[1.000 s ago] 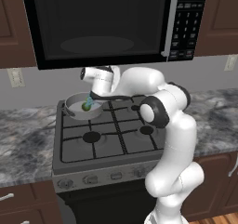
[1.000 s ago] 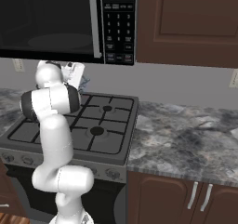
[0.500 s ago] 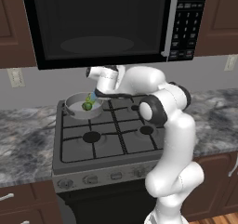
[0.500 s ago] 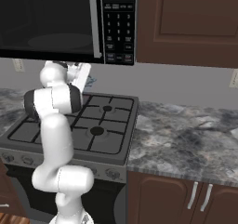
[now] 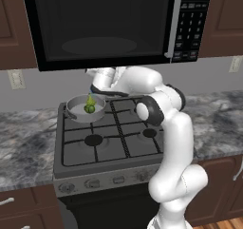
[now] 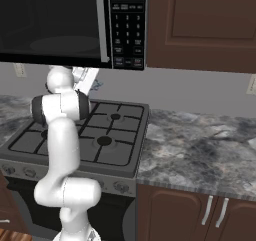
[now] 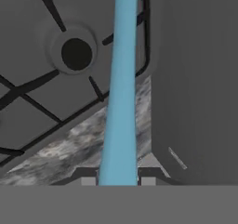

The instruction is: Put the avocado and broccoli in the pot. Retrieve the spatula and lightly stir the vegetables in the pot.

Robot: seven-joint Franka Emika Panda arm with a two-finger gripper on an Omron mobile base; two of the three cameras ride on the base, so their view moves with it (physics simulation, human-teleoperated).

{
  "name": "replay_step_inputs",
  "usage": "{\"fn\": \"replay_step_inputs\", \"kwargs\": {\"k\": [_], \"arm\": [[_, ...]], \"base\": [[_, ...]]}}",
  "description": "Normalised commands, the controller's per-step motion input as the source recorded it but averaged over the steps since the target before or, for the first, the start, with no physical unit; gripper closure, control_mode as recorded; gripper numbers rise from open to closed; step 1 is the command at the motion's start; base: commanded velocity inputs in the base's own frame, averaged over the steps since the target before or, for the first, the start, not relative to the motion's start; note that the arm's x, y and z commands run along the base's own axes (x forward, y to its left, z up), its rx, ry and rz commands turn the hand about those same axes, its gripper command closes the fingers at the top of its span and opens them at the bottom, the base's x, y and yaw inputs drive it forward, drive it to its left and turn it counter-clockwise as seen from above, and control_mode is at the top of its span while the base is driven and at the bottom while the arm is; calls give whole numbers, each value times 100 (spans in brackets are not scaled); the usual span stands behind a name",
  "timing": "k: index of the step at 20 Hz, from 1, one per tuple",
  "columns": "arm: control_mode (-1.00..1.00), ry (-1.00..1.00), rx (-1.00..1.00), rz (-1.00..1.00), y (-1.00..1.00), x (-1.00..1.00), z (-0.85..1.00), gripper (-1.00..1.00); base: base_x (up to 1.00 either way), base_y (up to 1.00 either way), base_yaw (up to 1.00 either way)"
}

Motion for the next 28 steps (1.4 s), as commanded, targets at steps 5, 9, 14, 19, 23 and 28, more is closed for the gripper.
{"fn": "replay_step_inputs", "kwargs": {"k": [5,9,14,19,23,28], "arm": [[-100,-1,0,0,21,-56,0,100],[-100,-1,0,0,0,-78,0,100],[-100,1,0,1,0,-60,0,100],[-100,17,0,2,0,-18,-9,100],[-100,27,0,0,0,6,-5,100],[-100,13,0,0,0,27,-7,100]], "base": [[0,0,0],[0,0,0],[0,0,0],[0,0,0],[0,0,0],[0,0,0]]}}
